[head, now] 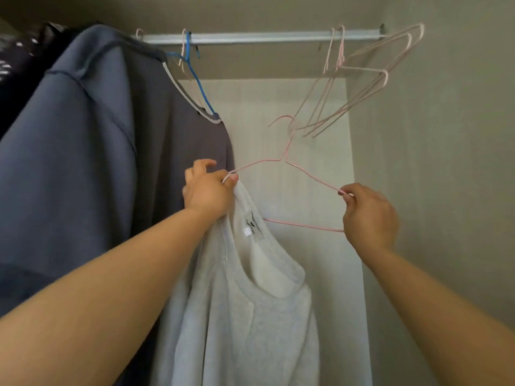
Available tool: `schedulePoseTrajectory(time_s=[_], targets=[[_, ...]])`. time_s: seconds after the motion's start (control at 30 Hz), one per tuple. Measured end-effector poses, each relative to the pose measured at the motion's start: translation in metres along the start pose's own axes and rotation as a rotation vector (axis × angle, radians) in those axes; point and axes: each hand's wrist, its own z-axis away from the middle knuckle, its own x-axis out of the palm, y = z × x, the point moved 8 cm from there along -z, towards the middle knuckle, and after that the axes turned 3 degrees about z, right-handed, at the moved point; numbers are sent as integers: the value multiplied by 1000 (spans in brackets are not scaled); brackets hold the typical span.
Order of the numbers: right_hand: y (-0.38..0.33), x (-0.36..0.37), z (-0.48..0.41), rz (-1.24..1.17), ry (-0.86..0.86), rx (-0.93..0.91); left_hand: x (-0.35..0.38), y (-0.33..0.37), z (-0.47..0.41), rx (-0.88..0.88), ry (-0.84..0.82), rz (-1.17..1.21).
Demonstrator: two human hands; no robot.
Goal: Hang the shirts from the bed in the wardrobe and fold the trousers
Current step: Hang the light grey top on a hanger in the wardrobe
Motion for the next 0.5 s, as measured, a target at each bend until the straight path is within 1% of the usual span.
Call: schedulePoseTrajectory(time_s=[0.1,0.17,0.23,0.33,0.4,0.5], targets=[[31,12,39,-110,-86,108,2,-7,25,45,-49,-47],[50,20,62,-228,-127,200,8,-14,38,54,-132,-112],[63,29,78,-318,-167,289,13,-23,48,16,-224,-88],[68,45,93,-402,-269,320,13,-40,58,-32,-261,-117],[66,55,101,-472,-366,337,15,-48,63,-33,-265,-156],[46,72,108,-534,-628,345,28,-55,73,-9,-333,-182]])
